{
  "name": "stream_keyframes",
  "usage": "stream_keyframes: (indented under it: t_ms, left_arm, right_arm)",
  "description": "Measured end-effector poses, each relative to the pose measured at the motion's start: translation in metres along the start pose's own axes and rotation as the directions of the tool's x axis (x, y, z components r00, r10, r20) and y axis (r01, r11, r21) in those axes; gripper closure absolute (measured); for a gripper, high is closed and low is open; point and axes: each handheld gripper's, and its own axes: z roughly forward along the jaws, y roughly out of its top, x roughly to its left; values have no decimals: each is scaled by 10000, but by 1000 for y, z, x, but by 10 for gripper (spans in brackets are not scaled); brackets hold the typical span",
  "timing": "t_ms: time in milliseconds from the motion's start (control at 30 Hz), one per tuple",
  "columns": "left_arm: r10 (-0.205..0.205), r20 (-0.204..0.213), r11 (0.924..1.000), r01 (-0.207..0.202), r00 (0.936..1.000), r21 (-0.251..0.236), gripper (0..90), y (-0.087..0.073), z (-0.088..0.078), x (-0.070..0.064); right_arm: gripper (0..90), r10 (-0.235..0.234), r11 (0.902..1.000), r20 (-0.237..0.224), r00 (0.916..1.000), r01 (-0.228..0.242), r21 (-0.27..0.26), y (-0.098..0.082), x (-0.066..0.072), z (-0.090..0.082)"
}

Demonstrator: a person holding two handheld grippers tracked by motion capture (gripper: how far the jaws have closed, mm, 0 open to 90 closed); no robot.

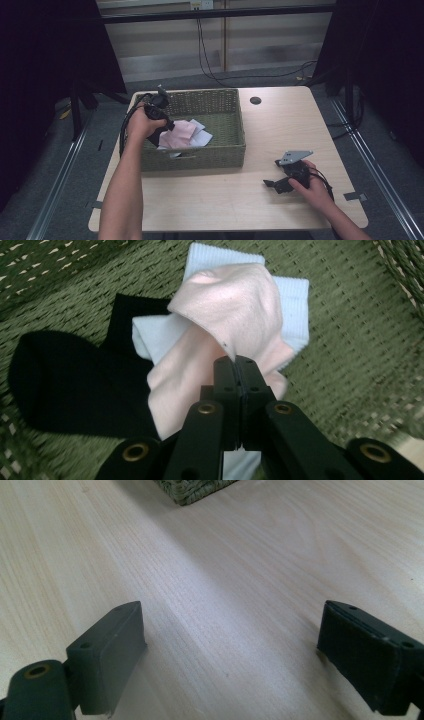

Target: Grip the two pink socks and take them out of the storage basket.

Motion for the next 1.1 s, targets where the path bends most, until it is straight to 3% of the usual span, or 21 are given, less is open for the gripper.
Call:
stream_keyframes:
  t_ms: [467, 1100]
  left_arm:
    - [75, 441, 9998, -83, 9990, 181, 891, 12, -37, -23]
    - [294, 390, 9995, -299, 9988, 121, 891, 19, -75, -40]
  right_arm:
    - [107, -16, 10000, -1, 10000, 16, -4, 0, 0, 0]
    - [107, -23, 10000, 2, 10000, 23, 24, 0, 0, 0]
